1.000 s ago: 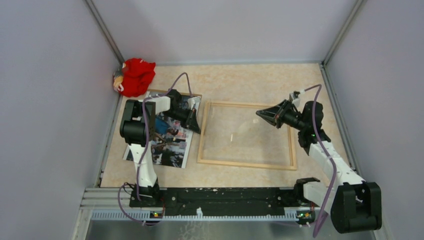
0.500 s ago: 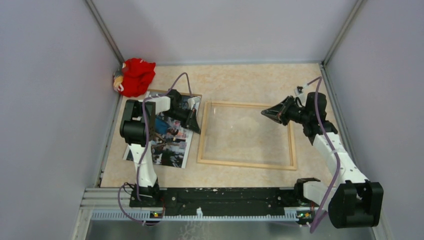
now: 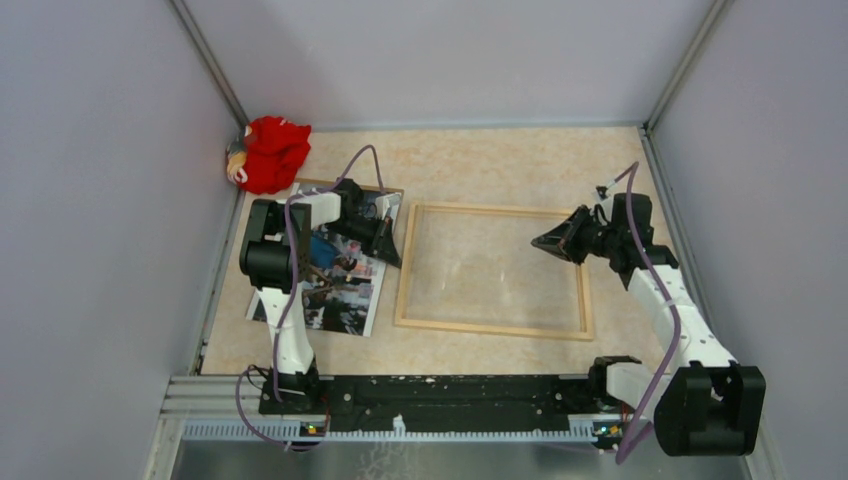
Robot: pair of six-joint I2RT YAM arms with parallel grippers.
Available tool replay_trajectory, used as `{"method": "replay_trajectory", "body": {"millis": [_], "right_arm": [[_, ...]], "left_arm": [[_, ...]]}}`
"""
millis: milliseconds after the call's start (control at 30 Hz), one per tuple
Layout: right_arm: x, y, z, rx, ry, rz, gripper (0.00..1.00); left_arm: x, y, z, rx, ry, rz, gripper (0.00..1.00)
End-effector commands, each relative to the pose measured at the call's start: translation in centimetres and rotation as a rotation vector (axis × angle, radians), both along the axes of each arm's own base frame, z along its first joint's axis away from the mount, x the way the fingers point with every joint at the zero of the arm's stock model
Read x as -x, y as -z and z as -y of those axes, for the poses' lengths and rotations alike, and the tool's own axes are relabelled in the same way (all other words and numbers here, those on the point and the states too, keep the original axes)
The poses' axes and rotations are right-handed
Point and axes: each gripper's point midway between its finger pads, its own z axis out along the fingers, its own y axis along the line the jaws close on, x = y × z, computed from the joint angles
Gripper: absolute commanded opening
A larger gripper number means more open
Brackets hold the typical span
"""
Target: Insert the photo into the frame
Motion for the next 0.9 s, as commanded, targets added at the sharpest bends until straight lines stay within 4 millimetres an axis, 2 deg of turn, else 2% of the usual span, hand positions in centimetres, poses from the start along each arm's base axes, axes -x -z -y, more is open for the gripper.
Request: {"method": "replay_trajectory", "body": {"millis": [0,133,233,433,700,867], "right_arm": [[-0.1,-0.4,1.0,0.082,-0.002,0.057,0.0],[0.0,0.3,1.7,0.142,0.003,0.057,0.0],[-0.3,0.6,2.9,0.176,0.038,0.058,0.0],[-0.5,0.6,3.9,0.209,0.059,0.066,0.0],[-0.3,1.4,3.2,0.15,0.053,0.058,0.0],[-0.4,1.3,2.7,0.119,0.042,0.084,0.0]], "left_arm": [[-0.7,-0.3,-0.4,-0.013,0.01,0.054,0.0],[-0.7,-0.2,-0.4,-0.016,0.01,0.053,0.0],[-0.6,-0.1,-0.4,-0.015,0.009,0.049,0.0],[-0.7,-0.1,-0.4,-0.017,0.009,0.048,0.0],[-0.7,0.0,-0.4,-0.015,0.01,0.048,0.0],[-0.7,0.0,-0.4,-0.015,0.009,0.043,0.0]]}}
